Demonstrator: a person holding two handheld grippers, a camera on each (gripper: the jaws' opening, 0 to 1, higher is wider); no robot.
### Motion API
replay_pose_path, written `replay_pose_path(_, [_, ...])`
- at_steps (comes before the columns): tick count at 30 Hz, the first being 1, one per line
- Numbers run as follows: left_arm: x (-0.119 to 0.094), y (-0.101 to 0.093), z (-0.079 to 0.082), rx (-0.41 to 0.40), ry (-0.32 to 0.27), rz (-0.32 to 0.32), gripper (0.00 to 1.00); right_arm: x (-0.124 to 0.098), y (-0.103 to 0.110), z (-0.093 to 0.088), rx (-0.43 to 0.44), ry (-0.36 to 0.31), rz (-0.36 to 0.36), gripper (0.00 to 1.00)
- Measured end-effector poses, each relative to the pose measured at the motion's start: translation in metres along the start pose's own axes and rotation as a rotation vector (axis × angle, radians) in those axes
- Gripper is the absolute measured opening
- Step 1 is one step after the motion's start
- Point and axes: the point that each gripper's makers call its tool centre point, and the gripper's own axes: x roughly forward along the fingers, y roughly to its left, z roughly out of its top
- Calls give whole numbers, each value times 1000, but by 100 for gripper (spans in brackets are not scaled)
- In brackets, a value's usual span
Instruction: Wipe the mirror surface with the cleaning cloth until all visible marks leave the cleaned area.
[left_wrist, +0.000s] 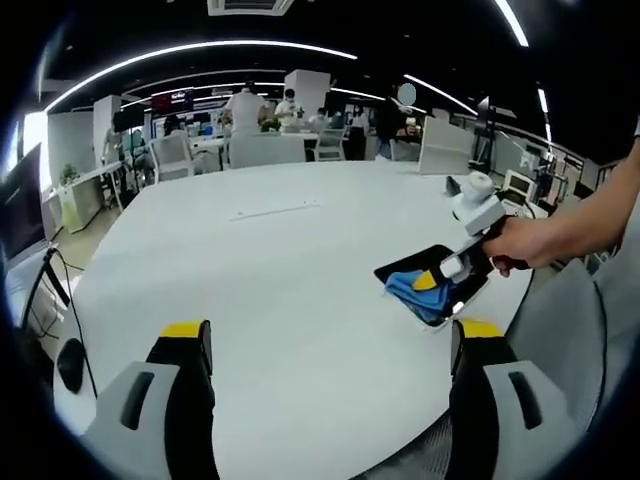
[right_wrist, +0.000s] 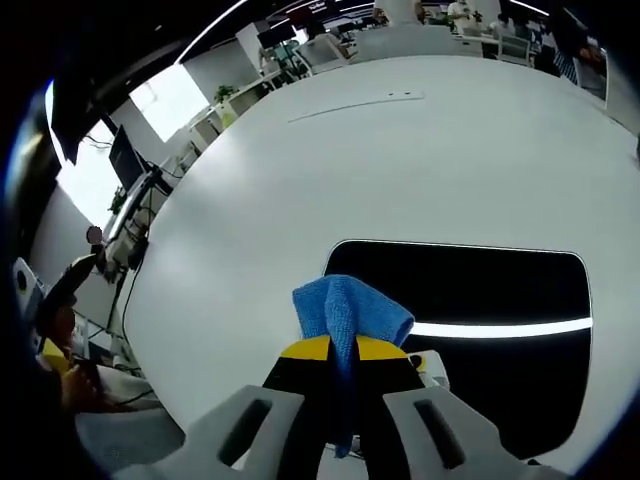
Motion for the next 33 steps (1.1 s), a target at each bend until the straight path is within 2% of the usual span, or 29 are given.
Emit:
replay_pose_path(5, [0,-3,2,-4,-11,-6,99,-2,-9,0,8,-3,-6,2])
replay_pose_path(7, [1,-4,0,-13,7,-9,99,-3,-11,0,12,-4,-8,2])
replay_pose_path(18, [5,-10,-1,-23,17,-33,99,-12,-30,-2,28,-14,-26,2])
replay_pose_path(24, [7,-11,2,-28,-2,-33,99,-18,-45,-3,20,-15,-41,2])
replay_pose_path(33, [10,-8,7,-45,-38,-29,99,-32,-71,-7,58,-27,-62,2])
